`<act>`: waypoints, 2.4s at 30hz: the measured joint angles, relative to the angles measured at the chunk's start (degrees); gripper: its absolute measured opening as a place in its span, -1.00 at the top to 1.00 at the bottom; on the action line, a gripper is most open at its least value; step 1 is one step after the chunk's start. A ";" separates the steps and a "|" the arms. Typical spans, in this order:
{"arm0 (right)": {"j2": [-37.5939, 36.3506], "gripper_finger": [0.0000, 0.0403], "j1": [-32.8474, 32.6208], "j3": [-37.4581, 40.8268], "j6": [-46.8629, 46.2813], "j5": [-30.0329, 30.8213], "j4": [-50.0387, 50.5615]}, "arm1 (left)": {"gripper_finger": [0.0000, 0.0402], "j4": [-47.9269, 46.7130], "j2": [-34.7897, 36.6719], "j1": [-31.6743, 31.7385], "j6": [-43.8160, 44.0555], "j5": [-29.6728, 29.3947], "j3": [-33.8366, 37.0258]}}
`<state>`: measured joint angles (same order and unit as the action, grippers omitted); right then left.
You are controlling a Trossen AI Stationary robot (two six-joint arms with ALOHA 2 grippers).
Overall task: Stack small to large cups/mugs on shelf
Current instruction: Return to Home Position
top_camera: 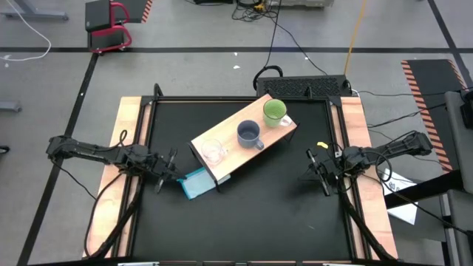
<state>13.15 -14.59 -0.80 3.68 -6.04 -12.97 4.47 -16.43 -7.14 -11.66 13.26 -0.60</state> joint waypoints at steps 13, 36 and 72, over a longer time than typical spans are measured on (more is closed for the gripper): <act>0.00 1.00 -0.63 0.00 -1.54 -3.15 4.14 | 0.86 0.00 0.00 0.00 0.45 -1.77 0.00; -0.02 1.00 -0.63 0.00 -3.21 -3.13 -0.52 | 0.84 0.02 0.00 0.00 2.86 -1.82 0.00; -0.02 1.00 -0.63 0.00 -4.55 -3.11 -0.50 | 0.84 0.02 0.00 0.00 2.78 -1.81 0.00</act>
<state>13.13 -15.22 -0.80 -0.86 -9.15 -13.47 4.49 -16.43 -7.14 -8.88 11.44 -0.60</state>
